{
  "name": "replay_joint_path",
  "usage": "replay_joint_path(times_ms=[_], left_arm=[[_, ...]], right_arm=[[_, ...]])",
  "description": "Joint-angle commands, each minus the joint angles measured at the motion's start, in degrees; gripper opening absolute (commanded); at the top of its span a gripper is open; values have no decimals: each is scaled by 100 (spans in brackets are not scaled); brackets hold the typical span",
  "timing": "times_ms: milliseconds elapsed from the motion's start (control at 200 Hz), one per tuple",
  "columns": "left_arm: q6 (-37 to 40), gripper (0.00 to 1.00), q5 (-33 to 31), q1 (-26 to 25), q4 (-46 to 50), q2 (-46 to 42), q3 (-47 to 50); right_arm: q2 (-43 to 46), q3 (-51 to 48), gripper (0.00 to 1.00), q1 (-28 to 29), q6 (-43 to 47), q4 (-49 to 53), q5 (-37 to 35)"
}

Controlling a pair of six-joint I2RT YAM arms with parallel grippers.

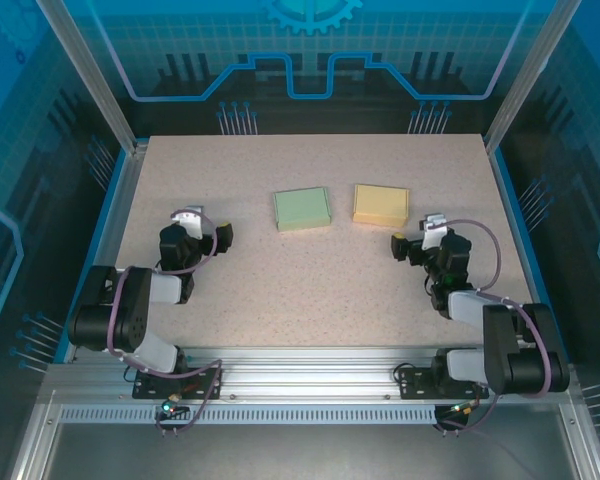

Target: Fold the paper box

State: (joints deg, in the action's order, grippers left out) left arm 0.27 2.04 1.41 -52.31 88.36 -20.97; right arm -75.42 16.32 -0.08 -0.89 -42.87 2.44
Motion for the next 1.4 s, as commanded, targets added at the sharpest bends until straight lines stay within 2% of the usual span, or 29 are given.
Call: replay_joint_path(times_ms=[0,265,420,585,760,1396], left_arm=[[-28,99,150,44,5,37,-96],[-27,99,147,44,6,33,-100],[-28,99,153,48,6,28,-101],[-27,99,132,44,19,38,-109],[-35,99,60,35,19,37,-107],[-16,99,-116,-27,39,32,-115]], right_arm=[[-296,183,100,-78,16,-561,457],[-1036,518,100,-75,177,-636,888],[-1047,678,100,-77,227,-319,944],[-1071,843,100,194,141,-12,-118],[-1072,847,100,330,155,-8,-456],[-1079,846,100,341,151,-5,-463]])
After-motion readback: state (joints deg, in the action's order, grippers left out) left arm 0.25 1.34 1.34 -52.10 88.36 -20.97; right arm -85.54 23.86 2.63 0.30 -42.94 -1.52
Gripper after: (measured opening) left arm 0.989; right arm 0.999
